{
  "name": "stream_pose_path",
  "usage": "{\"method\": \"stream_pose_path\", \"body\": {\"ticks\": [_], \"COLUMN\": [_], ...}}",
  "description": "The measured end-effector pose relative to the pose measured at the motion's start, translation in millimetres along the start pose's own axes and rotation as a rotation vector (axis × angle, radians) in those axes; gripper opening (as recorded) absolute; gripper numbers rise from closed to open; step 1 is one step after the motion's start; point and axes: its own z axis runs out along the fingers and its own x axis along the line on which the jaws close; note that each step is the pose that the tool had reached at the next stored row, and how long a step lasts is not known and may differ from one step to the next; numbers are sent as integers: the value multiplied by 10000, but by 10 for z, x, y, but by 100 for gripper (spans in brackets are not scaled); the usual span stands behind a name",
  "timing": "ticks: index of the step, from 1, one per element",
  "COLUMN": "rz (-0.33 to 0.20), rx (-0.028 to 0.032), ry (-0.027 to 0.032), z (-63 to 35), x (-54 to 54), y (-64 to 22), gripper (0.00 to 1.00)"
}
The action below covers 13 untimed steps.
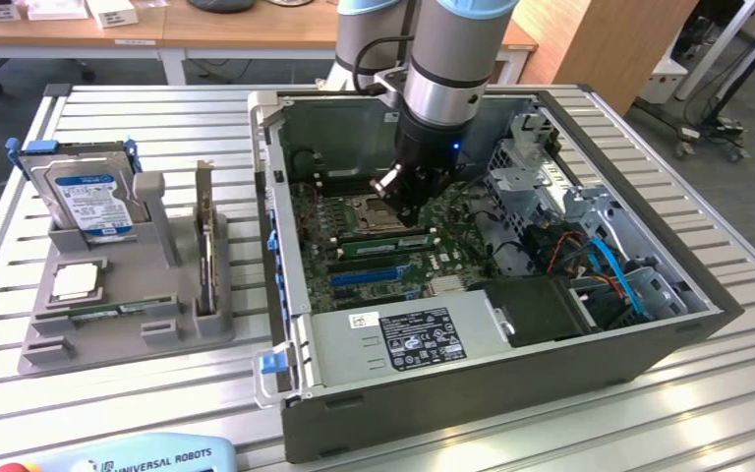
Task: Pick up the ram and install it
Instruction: 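Press down the ram until it locks into place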
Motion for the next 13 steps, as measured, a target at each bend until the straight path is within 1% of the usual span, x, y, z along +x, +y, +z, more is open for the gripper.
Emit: {"method": "stream_pose_path", "body": {"ticks": [1, 2, 3, 5, 6, 7, 9, 13], "rz": [21, 39, 54, 77, 97, 140, 343, 989], "rx": [-10, -28, -50, -106, -124, -129, -129, -122], "ry": [35, 85, 148, 308, 365, 383, 374, 346], "z": [0, 0, 0, 0, -1, -1, 0, 1], "x": [-1, -2, -4, -8, -9, -8, -9, -9], "y": [0, 0, -1, -2, -3, -3, -3, -3], "gripper": [10, 10, 10, 10, 10, 10, 10, 10]}}
